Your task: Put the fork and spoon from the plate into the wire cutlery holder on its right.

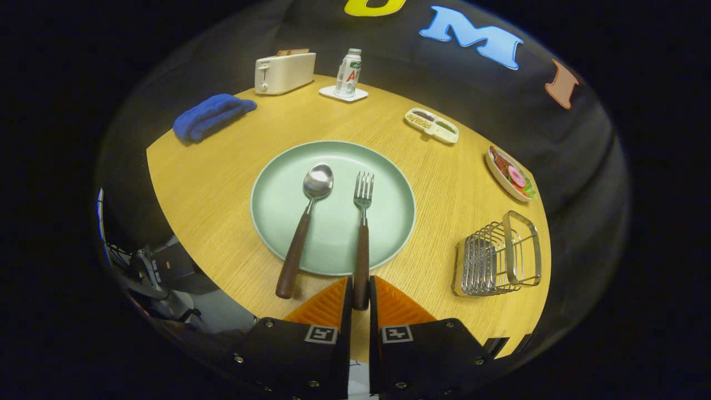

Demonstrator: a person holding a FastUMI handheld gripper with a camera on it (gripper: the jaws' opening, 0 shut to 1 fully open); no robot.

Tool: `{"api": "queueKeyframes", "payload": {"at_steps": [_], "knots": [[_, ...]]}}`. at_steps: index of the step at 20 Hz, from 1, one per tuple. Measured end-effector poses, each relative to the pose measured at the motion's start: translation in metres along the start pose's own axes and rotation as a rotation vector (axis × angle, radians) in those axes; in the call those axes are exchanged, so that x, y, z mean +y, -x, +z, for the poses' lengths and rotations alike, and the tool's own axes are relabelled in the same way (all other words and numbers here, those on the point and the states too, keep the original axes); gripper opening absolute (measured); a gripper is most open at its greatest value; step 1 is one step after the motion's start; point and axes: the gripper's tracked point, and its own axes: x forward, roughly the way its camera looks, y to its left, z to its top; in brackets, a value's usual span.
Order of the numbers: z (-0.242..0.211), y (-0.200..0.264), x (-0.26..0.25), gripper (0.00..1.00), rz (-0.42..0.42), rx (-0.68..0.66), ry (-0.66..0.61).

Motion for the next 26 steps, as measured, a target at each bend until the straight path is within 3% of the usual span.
{"api": "queueKeyframes", "payload": {"at_steps": [3,4,13,26], "knots": [[-0.006,-0.025,-0.004,0.17,0.023,-0.010,-0.007],[-0.004,-0.019,-0.005,0.09,0.024,0.008,-0.010],[0.021,0.036,-0.018,0.09,0.101,0.078,-0.066],[0.060,0.078,-0.048,0.09,0.155,0.018,-0.218]]}}
